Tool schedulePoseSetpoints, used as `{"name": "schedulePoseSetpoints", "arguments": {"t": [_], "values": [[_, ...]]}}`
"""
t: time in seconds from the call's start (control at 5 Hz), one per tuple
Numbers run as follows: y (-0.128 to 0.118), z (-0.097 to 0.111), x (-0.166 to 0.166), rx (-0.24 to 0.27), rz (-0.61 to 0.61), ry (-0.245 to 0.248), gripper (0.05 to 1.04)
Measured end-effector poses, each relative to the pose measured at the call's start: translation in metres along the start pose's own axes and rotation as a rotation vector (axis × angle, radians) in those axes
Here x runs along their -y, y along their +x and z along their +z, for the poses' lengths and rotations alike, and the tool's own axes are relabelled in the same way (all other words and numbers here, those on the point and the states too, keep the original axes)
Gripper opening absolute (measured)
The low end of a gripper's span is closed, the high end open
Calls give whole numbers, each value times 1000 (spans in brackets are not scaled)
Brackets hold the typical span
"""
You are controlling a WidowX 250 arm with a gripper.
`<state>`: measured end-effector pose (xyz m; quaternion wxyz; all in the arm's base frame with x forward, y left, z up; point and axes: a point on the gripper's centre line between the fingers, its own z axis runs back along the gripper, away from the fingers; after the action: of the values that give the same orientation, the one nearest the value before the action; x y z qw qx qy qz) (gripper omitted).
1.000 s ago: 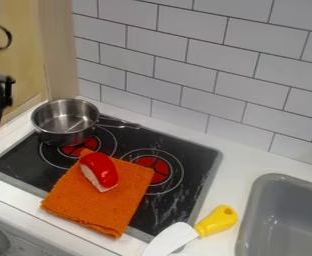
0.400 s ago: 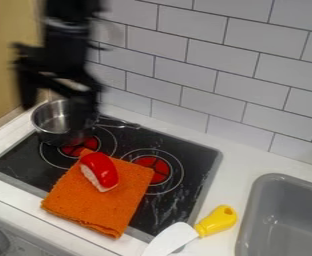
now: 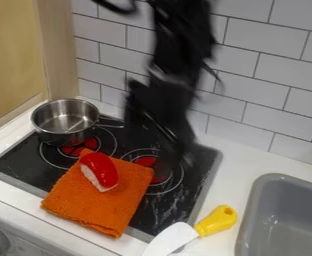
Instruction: Moved the knife from the right lower corner of the burner to the right upper corner of the burner
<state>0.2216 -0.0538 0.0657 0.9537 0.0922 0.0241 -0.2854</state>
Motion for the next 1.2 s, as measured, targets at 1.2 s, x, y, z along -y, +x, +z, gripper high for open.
{"name": "schedulePoseSetpoints", "arguments": {"t": [1.2], "values": [[56,-55,63,25,-206,-88,943]]}}
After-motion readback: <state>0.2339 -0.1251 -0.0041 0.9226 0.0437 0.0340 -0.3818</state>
